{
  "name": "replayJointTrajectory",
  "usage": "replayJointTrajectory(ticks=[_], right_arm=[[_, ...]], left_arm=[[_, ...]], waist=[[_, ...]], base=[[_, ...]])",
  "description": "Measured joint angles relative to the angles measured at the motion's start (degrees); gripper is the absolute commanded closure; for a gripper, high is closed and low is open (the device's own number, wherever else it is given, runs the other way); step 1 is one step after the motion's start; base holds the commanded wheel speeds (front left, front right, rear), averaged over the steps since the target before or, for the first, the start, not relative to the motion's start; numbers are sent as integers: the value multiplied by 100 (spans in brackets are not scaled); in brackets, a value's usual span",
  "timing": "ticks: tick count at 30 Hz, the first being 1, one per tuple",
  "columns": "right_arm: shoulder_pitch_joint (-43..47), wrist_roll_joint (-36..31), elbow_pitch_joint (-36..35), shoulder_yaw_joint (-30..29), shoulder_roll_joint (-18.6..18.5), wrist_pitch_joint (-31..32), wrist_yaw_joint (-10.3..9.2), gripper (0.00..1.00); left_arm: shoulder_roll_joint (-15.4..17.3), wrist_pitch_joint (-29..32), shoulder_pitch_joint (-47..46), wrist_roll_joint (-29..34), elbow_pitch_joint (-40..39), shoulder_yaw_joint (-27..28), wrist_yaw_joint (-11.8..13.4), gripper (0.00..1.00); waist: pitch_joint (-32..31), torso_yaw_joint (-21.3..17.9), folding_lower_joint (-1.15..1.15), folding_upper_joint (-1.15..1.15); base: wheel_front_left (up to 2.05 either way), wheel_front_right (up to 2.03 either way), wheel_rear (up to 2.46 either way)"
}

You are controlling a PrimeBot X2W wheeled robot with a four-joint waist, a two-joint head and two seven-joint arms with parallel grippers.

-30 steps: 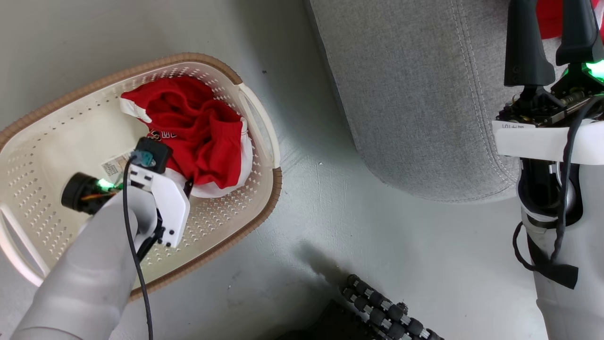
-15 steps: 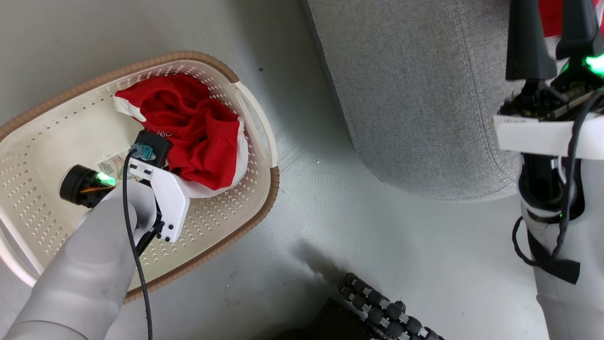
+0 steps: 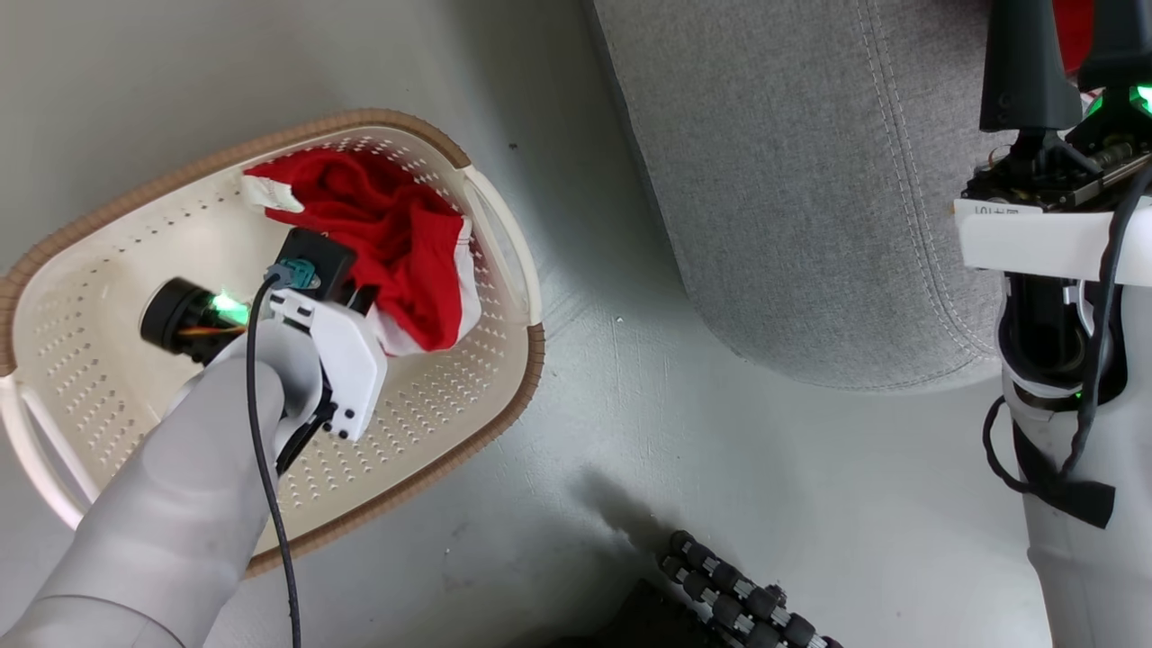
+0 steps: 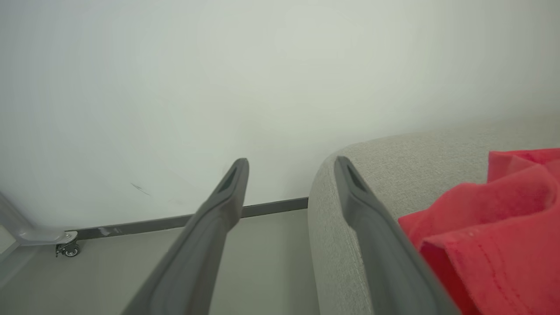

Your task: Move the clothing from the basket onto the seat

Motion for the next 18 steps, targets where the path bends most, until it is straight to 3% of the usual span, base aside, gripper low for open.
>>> replayJointTrajectory(ticks=[18], right_arm=[[-89,-337,203,-29,-2,-1,0,0]], left_arm=[[31,-981,-9,-320,-538,-242,0,100]], waist=[[-563,374,0,0]], base=[[0,0,0]])
